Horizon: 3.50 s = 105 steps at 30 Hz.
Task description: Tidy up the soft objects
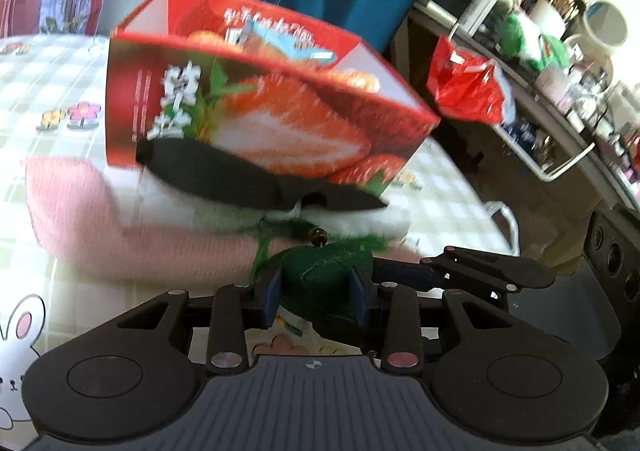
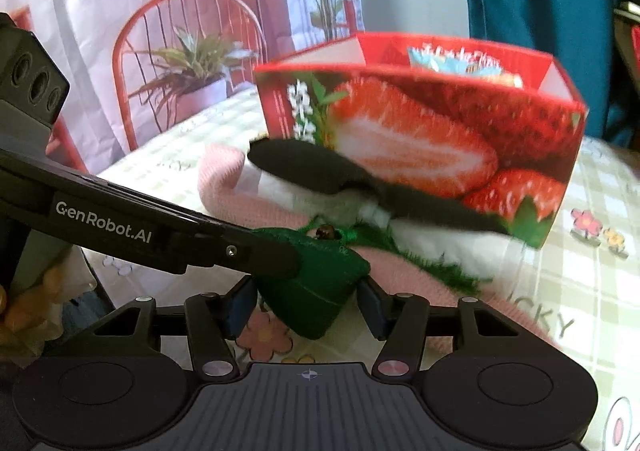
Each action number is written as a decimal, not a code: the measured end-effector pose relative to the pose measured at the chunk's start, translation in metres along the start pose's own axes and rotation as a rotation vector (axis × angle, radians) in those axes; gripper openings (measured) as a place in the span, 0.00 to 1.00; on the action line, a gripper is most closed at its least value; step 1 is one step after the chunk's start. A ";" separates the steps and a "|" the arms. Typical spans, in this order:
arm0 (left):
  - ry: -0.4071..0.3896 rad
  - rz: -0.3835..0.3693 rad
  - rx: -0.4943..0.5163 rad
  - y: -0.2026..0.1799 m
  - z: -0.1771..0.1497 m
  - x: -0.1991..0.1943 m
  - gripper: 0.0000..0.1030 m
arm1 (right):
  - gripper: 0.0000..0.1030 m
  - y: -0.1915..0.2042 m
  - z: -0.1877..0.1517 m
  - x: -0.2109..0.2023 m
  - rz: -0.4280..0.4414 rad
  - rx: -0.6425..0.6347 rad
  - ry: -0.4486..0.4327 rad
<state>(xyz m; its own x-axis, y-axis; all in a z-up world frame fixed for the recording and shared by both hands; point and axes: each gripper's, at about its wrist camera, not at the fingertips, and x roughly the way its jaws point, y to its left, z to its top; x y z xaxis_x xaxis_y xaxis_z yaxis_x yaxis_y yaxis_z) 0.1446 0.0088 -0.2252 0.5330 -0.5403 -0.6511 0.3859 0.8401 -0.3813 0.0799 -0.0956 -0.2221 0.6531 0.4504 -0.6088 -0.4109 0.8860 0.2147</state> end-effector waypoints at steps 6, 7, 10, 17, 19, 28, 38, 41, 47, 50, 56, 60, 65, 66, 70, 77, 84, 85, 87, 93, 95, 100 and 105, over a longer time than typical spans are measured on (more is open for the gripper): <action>-0.077 -0.028 0.022 -0.014 0.021 -0.027 0.37 | 0.51 0.003 0.023 -0.027 -0.006 -0.036 -0.099; -0.092 -0.029 0.026 -0.017 0.026 -0.032 0.37 | 0.51 0.003 0.029 -0.031 -0.008 -0.044 -0.114; -0.130 -0.037 0.039 -0.023 0.040 -0.046 0.37 | 0.51 0.008 0.046 -0.043 -0.022 -0.088 -0.152; -0.225 -0.047 0.077 -0.031 0.090 -0.072 0.37 | 0.51 0.009 0.100 -0.062 -0.027 -0.152 -0.234; -0.252 -0.050 0.085 -0.032 0.107 -0.076 0.37 | 0.51 0.007 0.117 -0.066 -0.022 -0.163 -0.260; -0.331 -0.041 0.099 -0.022 0.178 -0.084 0.37 | 0.50 0.008 0.202 -0.055 -0.053 -0.266 -0.336; -0.384 0.029 0.130 -0.007 0.207 -0.064 0.37 | 0.50 0.000 0.246 -0.012 -0.106 -0.300 -0.403; -0.357 0.050 0.113 0.006 0.207 -0.051 0.37 | 0.50 -0.001 0.242 0.006 -0.121 -0.288 -0.399; -0.281 0.070 0.071 0.031 0.194 -0.028 0.37 | 0.50 -0.006 0.228 0.044 -0.122 -0.255 -0.315; -0.246 0.087 0.062 0.040 0.188 -0.021 0.37 | 0.50 -0.007 0.220 0.059 -0.114 -0.243 -0.266; -0.204 0.121 0.056 0.049 0.182 -0.014 0.38 | 0.50 -0.005 0.206 0.077 -0.096 -0.205 -0.196; -0.199 0.175 0.057 0.053 0.178 -0.014 0.39 | 0.52 -0.003 0.201 0.081 -0.079 -0.188 -0.157; -0.193 0.203 0.059 0.054 0.170 -0.017 0.39 | 0.52 0.004 0.187 0.084 -0.083 -0.221 -0.115; -0.196 0.204 0.060 0.055 0.169 -0.019 0.39 | 0.52 0.004 0.183 0.082 -0.086 -0.219 -0.107; -0.209 0.212 0.077 0.052 0.162 -0.030 0.39 | 0.52 0.003 0.172 0.070 -0.089 -0.204 -0.101; -0.219 0.241 0.087 0.044 0.138 -0.047 0.44 | 0.49 -0.012 0.151 0.034 -0.138 -0.132 -0.143; -0.177 0.219 0.082 0.039 0.102 -0.052 0.45 | 0.46 -0.022 0.128 0.004 -0.144 -0.046 -0.182; -0.166 0.213 0.081 0.039 0.095 -0.053 0.45 | 0.46 -0.023 0.123 0.000 -0.144 -0.037 -0.186; -0.149 0.209 0.077 0.039 0.082 -0.054 0.45 | 0.45 -0.024 0.112 -0.008 -0.143 -0.015 -0.194; -0.094 0.227 0.041 0.046 0.048 -0.048 0.45 | 0.45 -0.028 0.069 -0.030 -0.147 0.054 -0.187; -0.078 0.239 0.018 0.050 0.043 -0.044 0.46 | 0.44 -0.031 0.056 -0.034 -0.156 0.081 -0.172; -0.055 0.290 -0.007 0.058 0.035 -0.031 0.51 | 0.44 -0.041 0.023 -0.032 -0.203 0.158 -0.104; -0.019 0.315 -0.044 0.068 0.021 -0.024 0.51 | 0.44 -0.055 -0.001 -0.022 -0.236 0.249 -0.037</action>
<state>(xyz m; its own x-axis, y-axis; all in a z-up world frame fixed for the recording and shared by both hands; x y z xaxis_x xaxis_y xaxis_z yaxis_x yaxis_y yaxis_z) 0.1737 0.0778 -0.2211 0.6353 -0.2541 -0.7292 0.1672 0.9672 -0.1913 0.0872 -0.1546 -0.2210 0.7360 0.2293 -0.6370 -0.0808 0.9639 0.2536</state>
